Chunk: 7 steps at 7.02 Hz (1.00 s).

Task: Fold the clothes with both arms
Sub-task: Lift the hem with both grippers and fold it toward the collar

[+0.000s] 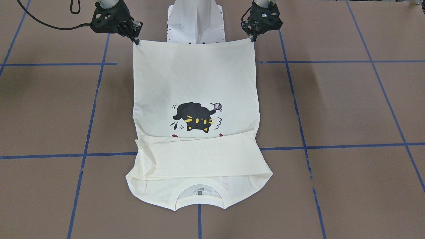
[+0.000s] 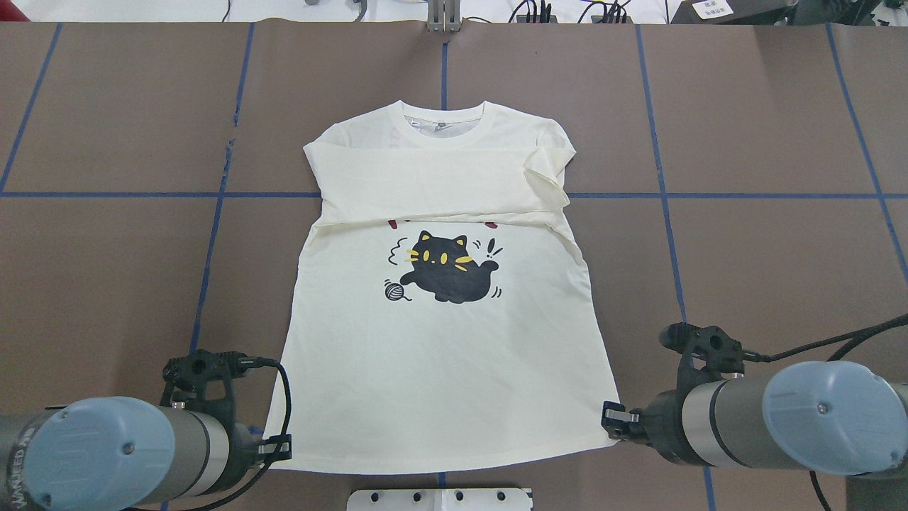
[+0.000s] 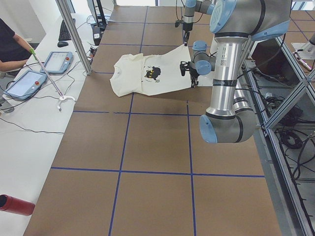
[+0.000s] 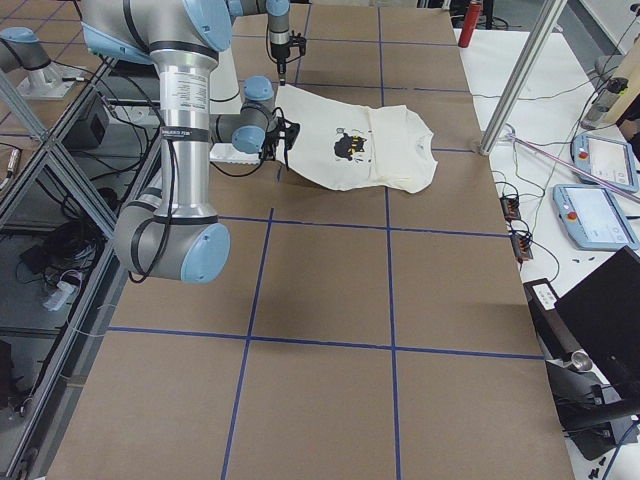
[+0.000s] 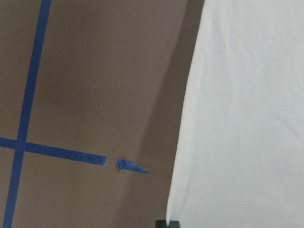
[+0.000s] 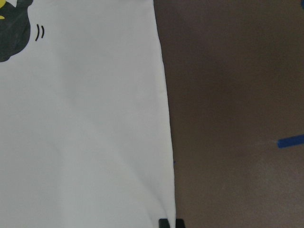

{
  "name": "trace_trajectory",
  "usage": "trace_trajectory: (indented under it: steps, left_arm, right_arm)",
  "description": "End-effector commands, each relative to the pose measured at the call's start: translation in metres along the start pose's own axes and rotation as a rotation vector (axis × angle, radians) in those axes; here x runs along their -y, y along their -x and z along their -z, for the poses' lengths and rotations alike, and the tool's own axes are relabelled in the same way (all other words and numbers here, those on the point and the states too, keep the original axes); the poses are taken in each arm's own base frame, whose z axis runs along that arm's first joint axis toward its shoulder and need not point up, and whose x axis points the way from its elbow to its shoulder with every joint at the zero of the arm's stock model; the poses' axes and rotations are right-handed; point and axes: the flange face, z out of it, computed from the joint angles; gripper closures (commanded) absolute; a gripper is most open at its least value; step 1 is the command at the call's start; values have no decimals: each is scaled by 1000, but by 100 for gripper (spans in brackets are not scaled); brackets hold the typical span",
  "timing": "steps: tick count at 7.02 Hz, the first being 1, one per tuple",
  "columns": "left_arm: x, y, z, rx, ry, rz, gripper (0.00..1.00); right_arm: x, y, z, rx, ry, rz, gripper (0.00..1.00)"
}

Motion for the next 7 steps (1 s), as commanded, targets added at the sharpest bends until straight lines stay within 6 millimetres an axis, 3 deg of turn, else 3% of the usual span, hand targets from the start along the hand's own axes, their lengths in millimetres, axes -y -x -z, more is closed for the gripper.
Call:
trace_trajectory:
  steps: [1,2,3,5,6,7]
  left_arm:
    - [-23,-8,50,-102,78,-42,100]
    - [-39,-6,64,-114,110,-66,100]
    - [-50,-2,85,-114,131,-82,100]
    - [-58,-11,83,-123,153,-93,100]
    - [-52,-14,79,-119,140,-88,100]
    - [-31,-13,85,-130,94,-113,100]
  right_arm:
    - [-26,-23,28,-33,155,11,100]
    - [-41,-37,57,-39,200,20,100]
    - [-52,-41,60,-51,226,34,100]
    - [-50,-37,58,-41,221,38,100]
    - [-29,-24,63,5,172,20,100]
    - [-2,-9,55,40,117,12,100]
